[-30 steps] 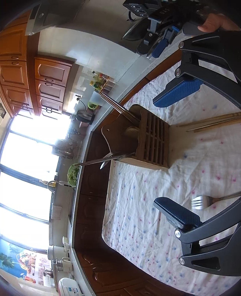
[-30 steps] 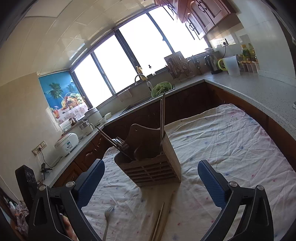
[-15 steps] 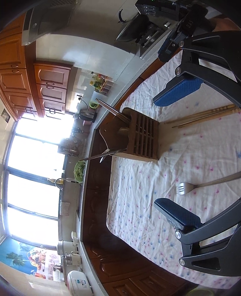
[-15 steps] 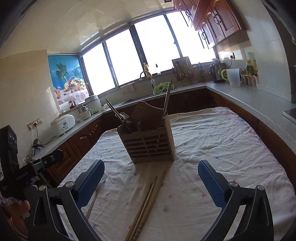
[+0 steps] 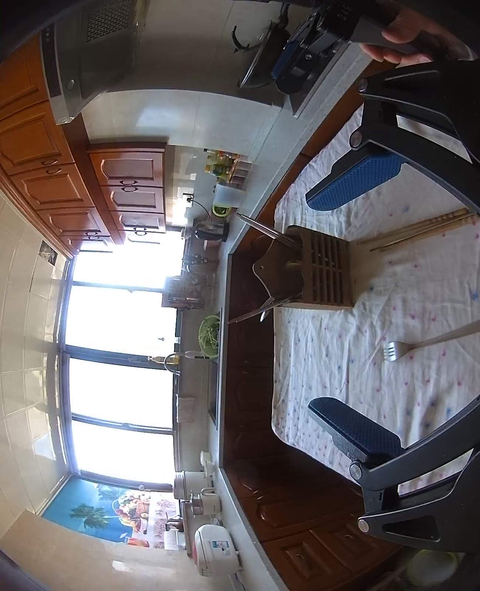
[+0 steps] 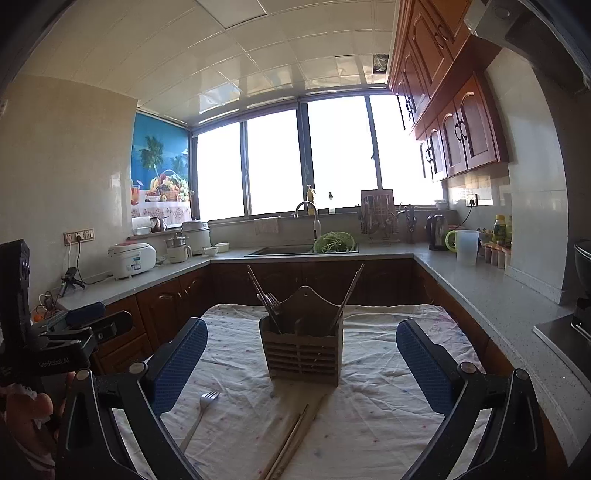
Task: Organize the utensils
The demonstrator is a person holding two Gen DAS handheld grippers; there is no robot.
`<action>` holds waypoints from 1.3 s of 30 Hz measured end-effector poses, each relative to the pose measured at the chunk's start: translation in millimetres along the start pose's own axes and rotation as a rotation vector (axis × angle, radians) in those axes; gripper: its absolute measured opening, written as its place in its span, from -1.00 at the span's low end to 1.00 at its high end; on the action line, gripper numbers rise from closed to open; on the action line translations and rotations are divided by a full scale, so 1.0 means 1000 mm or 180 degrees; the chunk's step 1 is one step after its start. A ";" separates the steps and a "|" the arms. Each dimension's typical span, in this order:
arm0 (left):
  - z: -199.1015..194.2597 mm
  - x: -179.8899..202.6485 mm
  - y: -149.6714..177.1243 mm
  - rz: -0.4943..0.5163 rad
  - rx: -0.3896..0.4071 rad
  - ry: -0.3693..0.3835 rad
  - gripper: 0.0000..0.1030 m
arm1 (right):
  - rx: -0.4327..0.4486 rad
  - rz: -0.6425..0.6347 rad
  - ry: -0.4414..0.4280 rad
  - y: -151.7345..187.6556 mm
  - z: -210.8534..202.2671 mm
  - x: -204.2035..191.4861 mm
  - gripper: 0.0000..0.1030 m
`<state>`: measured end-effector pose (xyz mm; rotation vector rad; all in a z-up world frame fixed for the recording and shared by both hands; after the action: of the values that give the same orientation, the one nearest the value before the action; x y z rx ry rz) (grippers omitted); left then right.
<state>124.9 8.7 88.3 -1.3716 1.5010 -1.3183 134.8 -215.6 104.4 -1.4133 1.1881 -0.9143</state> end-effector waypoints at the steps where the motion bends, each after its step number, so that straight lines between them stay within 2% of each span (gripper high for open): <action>1: -0.001 -0.002 0.005 -0.0015 0.0006 -0.0032 1.00 | 0.0005 0.0020 -0.0007 0.004 -0.001 0.000 1.00; 7: 0.002 -0.007 0.040 -0.0118 -0.0112 -0.0086 1.00 | -0.0037 -0.0012 0.0099 0.037 -0.001 0.000 1.00; 13: 0.003 -0.006 0.066 -0.0054 -0.0167 -0.0173 1.00 | -0.0087 -0.0177 0.0173 0.071 -0.005 -0.006 1.00; 22: 0.000 -0.003 0.100 0.0020 -0.0196 -0.0361 1.00 | -0.0259 -0.0116 0.0191 0.111 -0.009 -0.005 1.00; 29: 0.004 -0.002 0.116 0.0056 -0.0334 -0.0428 1.00 | -0.0405 -0.0074 0.0212 0.129 -0.007 -0.001 1.00; 39: 0.004 -0.002 0.125 0.0074 -0.0432 -0.0471 1.00 | -0.0429 -0.0044 0.0258 0.134 -0.010 0.004 1.00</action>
<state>97.4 -0.3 -33.7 -1.4983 1.5232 -1.0920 100.3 -219.0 -25.2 -1.5051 1.3231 -0.9229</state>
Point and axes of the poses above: each gripper's, at about its wrist camera, not at the fingertips, and z roughly the way its jaws point, x to its right, y to its underside, the point moved 6 cm from there along z, roughly the way its jaws point, and after that the axes turned 7 degrees about y, right-handed, at the moved point
